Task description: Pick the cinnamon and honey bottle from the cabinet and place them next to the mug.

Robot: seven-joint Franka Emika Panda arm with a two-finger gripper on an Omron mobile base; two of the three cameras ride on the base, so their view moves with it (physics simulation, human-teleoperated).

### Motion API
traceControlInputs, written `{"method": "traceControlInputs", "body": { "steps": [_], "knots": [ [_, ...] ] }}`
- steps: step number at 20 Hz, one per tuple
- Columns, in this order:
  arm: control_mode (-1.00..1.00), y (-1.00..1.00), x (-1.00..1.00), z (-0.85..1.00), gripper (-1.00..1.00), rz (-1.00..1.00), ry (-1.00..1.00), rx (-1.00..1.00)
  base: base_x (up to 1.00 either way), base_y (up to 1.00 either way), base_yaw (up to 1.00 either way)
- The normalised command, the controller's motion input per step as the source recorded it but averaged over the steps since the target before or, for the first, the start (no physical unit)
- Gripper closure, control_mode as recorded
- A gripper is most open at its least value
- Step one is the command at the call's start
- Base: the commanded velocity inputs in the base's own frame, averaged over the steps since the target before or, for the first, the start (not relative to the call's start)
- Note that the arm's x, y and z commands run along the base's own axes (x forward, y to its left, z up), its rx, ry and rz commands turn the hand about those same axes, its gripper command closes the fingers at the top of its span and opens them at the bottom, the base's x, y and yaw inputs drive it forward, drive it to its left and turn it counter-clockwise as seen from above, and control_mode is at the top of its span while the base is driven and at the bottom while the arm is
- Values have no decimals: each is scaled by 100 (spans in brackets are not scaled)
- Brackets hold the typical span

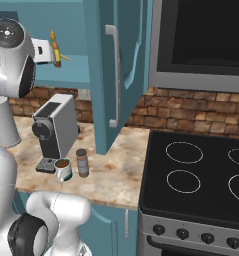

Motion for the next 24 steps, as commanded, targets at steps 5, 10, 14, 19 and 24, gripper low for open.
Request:
{"method": "traceControlInputs", "body": {
  "steps": [5, 10, 14, 19, 24],
  "knots": [
    [-100, -1, 37, -7, -100, -5, 2, -3, 0, 0, 0],
    [-100, 0, 41, -5, -100, -4, 0, 0, 0, 0, 0],
    [-100, 0, 52, -3, -100, -3, 1, 0, 0, 0, 0],
    [-100, 0, 53, -2, -100, -2, 2, 0, 0, 0, 0],
    [-100, 0, 41, 0, -100, 0, 0, 0, 0, 0, 0]
  ]
}}
